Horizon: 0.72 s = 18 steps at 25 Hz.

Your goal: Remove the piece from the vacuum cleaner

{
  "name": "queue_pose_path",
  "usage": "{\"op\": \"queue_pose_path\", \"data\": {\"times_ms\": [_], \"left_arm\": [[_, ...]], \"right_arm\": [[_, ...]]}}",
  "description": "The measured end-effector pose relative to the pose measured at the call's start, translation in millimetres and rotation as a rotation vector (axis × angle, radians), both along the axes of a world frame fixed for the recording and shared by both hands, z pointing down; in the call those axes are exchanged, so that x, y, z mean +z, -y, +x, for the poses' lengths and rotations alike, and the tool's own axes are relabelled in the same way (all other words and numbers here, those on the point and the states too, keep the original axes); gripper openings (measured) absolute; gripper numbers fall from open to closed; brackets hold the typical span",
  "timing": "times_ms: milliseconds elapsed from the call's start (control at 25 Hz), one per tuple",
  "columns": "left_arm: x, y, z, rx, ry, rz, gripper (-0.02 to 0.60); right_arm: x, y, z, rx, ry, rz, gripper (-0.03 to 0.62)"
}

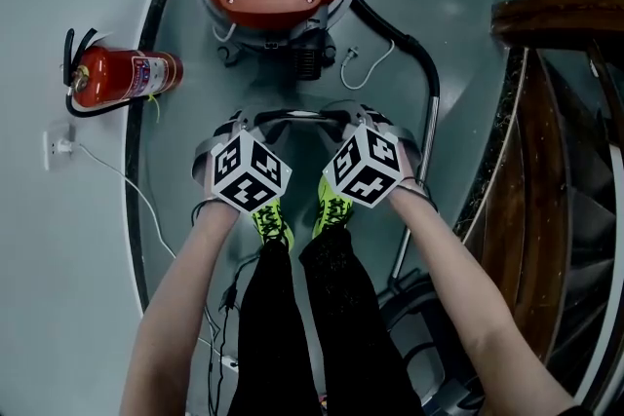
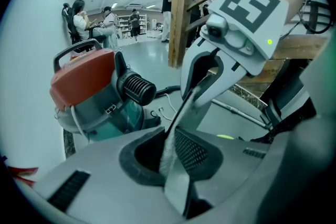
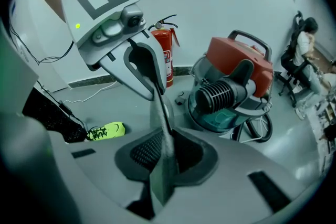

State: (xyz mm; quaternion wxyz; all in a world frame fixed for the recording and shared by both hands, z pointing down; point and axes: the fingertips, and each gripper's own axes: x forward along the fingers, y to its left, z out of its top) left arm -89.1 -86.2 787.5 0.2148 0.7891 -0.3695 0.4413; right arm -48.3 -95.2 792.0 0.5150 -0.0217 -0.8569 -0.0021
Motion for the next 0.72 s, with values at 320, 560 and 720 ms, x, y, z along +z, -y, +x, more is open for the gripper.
{"op": "queue_pose_path", "data": {"times_ms": [320,560,720], "left_arm": [[-8.0,-15.3,2.4,-0.035,-0.022,-0.01,0.061],[-28.9,-14.7,-0.2,-0.074,-0.027,0.023,0.061],[-35.6,-19.9,0.5,-0.092,-0.027,0.041,0.061]], "right_arm": [[-9.5,-12.6,1.3,-0.019,0.001,0.009,0.057],[-30.9,-11.0,-1.5,-0.039,0.015,0.043,0.057],[-37.9,-14.8,-1.1,-0.052,0.023,0.058,0.058]]}}
